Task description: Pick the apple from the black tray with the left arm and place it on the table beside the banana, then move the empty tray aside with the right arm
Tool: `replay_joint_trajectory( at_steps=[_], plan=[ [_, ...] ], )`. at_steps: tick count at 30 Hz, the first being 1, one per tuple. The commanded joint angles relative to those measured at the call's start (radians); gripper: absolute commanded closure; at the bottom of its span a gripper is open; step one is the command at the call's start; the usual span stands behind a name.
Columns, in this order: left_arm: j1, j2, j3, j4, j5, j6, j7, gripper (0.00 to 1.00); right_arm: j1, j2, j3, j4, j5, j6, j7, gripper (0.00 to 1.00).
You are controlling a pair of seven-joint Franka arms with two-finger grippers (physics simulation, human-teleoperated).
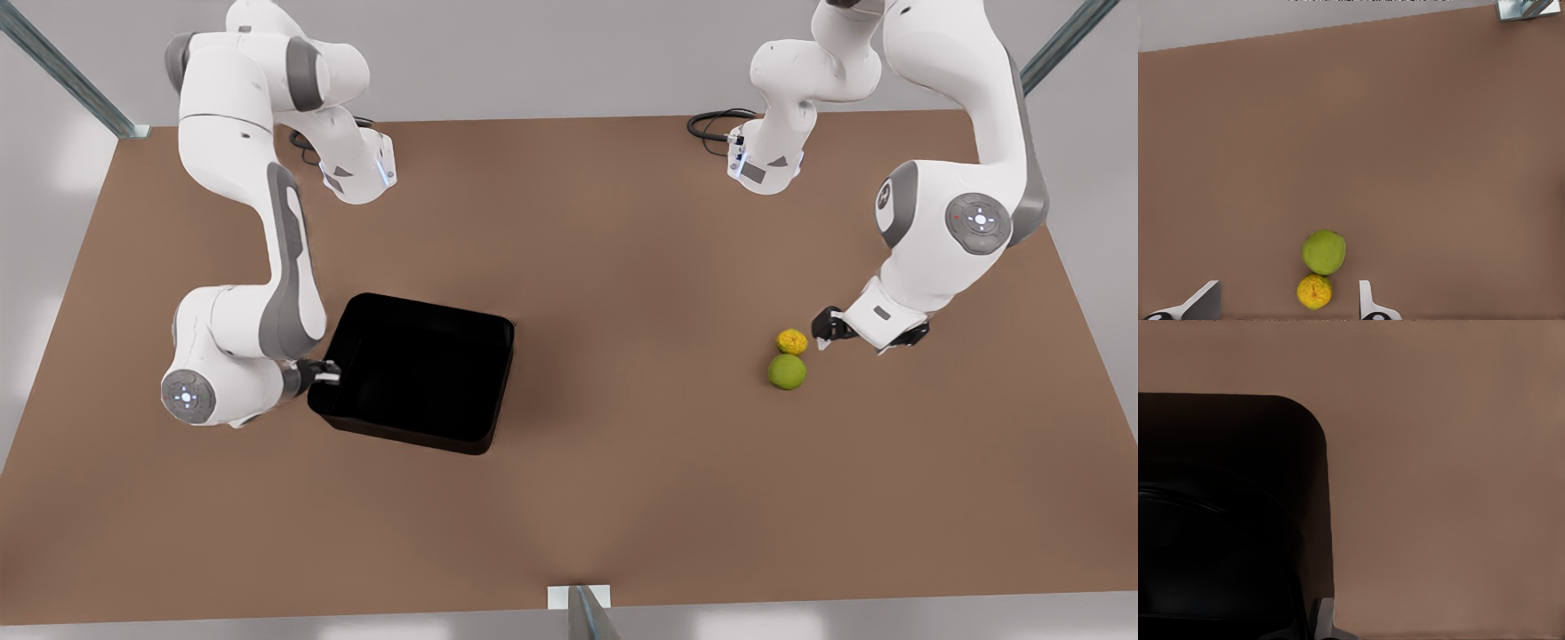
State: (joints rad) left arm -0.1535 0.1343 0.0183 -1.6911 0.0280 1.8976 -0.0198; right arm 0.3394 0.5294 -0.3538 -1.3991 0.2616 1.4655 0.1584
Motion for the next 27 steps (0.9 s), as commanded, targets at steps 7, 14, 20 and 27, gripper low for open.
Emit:
replay_joint_trajectory(
  at_steps=[7,14,20,27],
  plan=[
    [0.003,-0.004,-0.003,0.025,0.001,-0.005,0.011,0.00,-0.008,0.032,-0.201,0.095,-0.012,-0.194,-0.801,1.00],
    [0.005,-0.002,-0.001,0.030,0.001,-0.005,0.014,0.00,-0.086,0.124,-0.263,0.123,0.007,-0.129,-1.068,1.00],
    [0.003,-0.008,-0.001,0.033,0.001,-0.005,0.008,0.00,-0.086,0.204,-0.298,0.144,0.005,-0.011,-1.065,1.00],
    [0.003,-0.007,-0.003,0.033,0.001,-0.005,0.009,0.00,-0.085,0.239,-0.289,0.143,0.008,0.019,-0.999,0.57]
  ],
)
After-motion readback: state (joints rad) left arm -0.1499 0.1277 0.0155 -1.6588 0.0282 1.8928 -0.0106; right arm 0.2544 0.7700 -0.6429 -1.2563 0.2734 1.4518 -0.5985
